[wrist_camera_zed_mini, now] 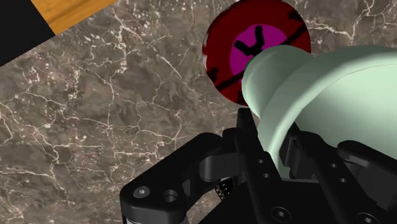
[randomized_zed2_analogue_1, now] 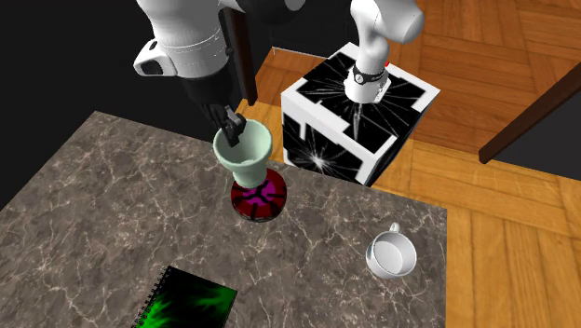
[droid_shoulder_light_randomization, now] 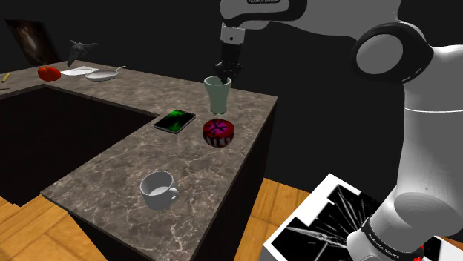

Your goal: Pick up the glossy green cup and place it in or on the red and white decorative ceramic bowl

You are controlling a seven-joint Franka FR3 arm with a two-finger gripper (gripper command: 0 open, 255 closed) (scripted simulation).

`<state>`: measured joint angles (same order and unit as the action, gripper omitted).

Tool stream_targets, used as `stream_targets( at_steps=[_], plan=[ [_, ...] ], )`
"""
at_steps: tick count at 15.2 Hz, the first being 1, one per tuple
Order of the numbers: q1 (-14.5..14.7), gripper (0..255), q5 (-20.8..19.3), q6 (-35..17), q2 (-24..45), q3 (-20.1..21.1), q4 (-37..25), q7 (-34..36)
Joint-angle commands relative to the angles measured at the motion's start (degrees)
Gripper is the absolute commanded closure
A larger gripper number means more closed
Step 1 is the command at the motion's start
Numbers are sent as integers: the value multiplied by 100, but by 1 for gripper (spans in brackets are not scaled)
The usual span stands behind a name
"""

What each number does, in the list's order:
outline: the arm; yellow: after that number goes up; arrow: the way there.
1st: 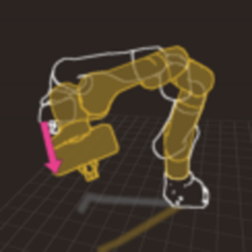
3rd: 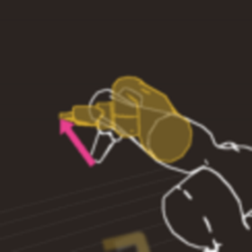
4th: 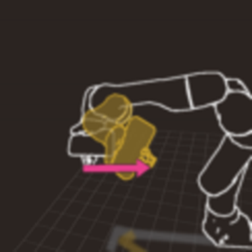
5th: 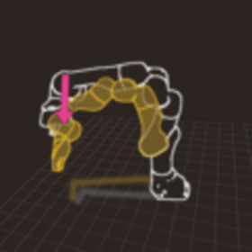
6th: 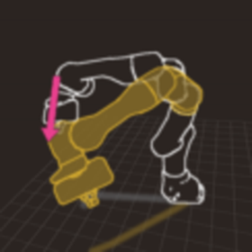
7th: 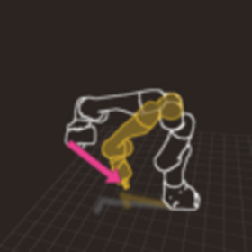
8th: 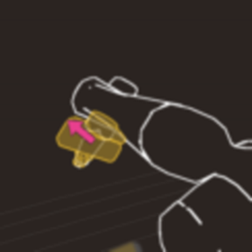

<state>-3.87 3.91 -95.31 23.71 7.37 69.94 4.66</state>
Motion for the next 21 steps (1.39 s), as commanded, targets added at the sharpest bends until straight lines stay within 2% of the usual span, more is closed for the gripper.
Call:
stream_targets(
  at_steps=[1, 13, 21],
  plan=[
    [-4, 255, 6, -173, -31, -1, 197, -16],
    [-23, 255, 29, -1120, -86, -6, 1204, -108],
    [-23, 255, 30, -1159, -83, -7, 1240, -111]
  ],
)
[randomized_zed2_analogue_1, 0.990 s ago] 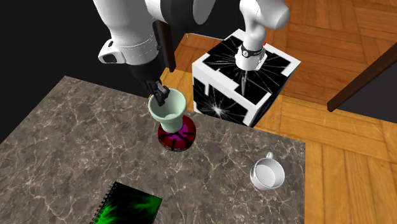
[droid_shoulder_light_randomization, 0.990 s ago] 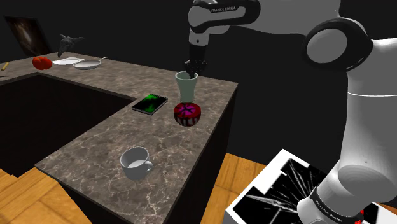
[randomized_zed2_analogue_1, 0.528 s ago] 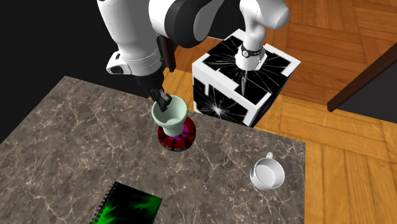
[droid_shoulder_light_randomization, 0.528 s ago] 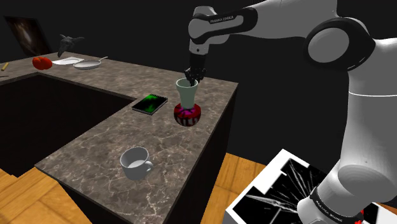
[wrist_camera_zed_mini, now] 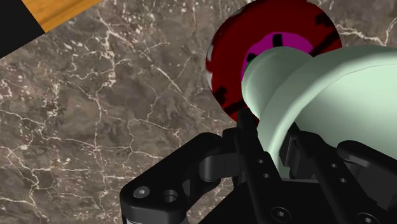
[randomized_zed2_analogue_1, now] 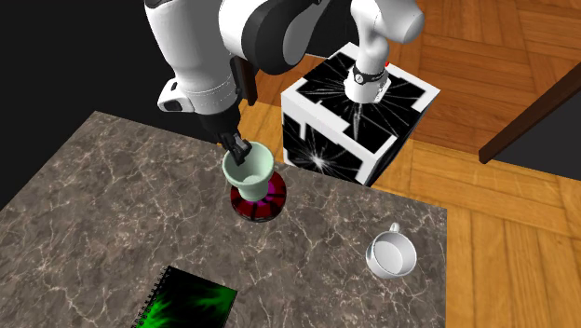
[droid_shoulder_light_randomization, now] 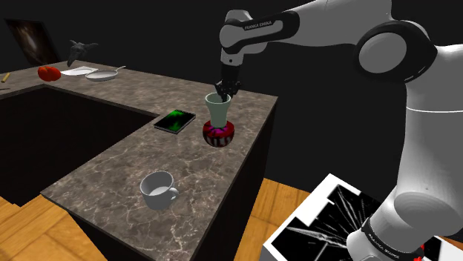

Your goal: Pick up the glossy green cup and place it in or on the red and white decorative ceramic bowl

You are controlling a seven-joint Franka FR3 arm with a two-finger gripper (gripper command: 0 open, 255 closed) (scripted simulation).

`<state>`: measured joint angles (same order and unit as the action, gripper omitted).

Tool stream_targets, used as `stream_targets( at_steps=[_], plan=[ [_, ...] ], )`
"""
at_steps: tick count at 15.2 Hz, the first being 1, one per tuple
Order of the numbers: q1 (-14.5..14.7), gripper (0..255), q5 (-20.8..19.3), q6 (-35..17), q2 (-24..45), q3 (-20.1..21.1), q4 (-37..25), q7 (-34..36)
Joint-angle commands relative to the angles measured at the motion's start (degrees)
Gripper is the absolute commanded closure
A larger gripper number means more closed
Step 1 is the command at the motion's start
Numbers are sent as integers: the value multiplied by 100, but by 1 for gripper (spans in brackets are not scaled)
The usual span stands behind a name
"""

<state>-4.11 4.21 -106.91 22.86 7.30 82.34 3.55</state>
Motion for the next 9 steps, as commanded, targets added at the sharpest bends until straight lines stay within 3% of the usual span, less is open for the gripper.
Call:
stream_targets(
  at_steps=[1, 6, 9],
  plan=[
    [1, 0, 1, 0, 1, 1, 2, 0],
    [1, 0, 0, 1, 2, 1, 0, 0],
    [-25, 0, -2, 562, -27, -7, -530, 9]
  ],
)
